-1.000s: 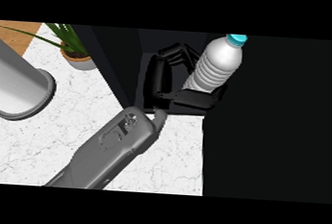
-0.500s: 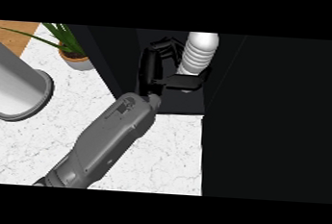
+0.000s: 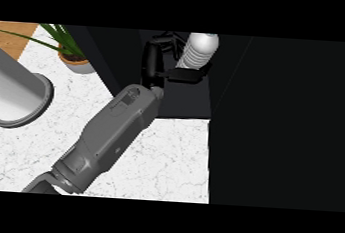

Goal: Pick up the bottled water, place it into the cabinet and close the cabinet

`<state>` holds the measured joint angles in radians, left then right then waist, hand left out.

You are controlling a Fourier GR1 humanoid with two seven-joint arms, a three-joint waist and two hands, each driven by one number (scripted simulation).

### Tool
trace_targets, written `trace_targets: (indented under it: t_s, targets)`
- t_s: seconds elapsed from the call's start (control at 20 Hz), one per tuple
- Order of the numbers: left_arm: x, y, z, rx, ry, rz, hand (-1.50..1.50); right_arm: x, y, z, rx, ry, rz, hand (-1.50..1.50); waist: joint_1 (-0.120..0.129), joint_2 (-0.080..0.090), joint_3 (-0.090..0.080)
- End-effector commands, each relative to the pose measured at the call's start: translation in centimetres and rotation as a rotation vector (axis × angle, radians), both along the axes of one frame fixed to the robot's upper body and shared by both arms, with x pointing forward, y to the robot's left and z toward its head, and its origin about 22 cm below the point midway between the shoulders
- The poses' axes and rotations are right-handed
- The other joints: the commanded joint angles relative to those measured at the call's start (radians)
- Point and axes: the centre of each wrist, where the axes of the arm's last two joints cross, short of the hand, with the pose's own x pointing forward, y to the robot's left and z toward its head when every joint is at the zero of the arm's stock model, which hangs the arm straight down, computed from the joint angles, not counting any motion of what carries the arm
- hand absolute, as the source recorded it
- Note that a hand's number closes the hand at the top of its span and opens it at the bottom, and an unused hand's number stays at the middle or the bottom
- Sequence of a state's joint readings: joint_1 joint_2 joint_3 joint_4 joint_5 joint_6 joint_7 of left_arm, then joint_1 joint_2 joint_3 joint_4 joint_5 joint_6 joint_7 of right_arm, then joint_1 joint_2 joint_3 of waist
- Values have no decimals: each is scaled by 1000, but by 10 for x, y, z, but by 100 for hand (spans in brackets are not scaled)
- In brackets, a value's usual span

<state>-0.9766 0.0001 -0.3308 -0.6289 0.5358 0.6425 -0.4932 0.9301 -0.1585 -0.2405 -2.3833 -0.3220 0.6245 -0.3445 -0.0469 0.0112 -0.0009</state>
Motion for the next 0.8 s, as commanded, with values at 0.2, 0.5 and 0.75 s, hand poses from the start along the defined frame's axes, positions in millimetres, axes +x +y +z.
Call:
trace_targets:
  t_s: [0.2, 0.5, 0.75]
  targets:
    - [26, 14, 6, 187, 45, 33, -150, -3, -1, 12, 48, -59, 24, -150, -7, 0, 1]
    - [29, 10, 2, 228, 49, 57, -150, 11, 3, 10, 29, -45, 31, -150, -5, 7, 0]
    - [36, 16, 13, 155, 47, 40, -150, 1, 15, 22, 40, -69, 41, -150, -17, 8, -1]
